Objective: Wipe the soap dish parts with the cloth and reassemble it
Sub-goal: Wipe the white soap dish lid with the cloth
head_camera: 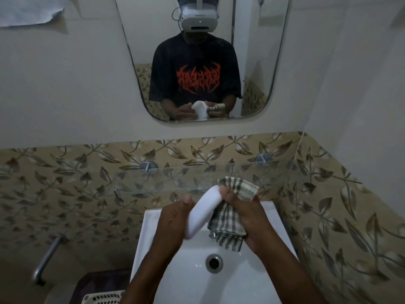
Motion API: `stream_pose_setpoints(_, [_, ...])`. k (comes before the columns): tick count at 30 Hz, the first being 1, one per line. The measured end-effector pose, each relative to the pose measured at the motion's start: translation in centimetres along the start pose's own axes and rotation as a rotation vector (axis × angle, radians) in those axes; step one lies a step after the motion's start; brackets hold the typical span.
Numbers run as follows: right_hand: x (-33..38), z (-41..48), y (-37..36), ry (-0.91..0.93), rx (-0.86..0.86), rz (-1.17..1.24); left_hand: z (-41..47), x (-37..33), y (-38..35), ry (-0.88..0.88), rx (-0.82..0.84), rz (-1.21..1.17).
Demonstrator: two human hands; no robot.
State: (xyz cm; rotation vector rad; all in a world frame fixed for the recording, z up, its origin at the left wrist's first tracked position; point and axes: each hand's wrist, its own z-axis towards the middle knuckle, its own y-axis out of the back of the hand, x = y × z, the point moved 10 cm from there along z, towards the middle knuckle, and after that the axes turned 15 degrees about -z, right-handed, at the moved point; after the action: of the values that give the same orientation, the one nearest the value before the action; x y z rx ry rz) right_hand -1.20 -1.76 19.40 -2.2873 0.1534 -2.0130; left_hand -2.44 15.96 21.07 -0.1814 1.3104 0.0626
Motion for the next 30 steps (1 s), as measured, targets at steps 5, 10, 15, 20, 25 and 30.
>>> stream_pose_setpoints(5, [1.6, -1.0, -0.6, 0.200, -0.169, -0.508, -0.8, 0.2, 0.8, 0.078, -0.326, 0.054])
stream_pose_setpoints(10, [3.7, -3.8, -2.6, 0.580, -0.269, -0.776, -1.8, 0.6, 2.6, 0.108, -0.540, 0.054])
stream_pose_setpoints(15, [3.9, -6.9, -6.8, 0.848, -0.193, -1.026, -1.6, -0.2, 2.9, -0.049, -0.497, 0.052])
stream_pose_setpoints(20, [2.8, -3.0, -1.9, 0.547, -0.349, -0.806, -1.5, 0.1, 3.8, -0.089, -0.514, -0.121])
stream_pose_setpoints(25, [1.4, -2.1, -0.5, 0.415, -0.329, -0.688, -1.2, 0.4, 3.9, -0.094, -0.455, -0.170])
stream_pose_setpoints(30, [3.8, -5.6, -4.3, 0.719, -0.256, -0.819, -1.0, 1.2, 4.1, -0.120, -0.398, -0.095])
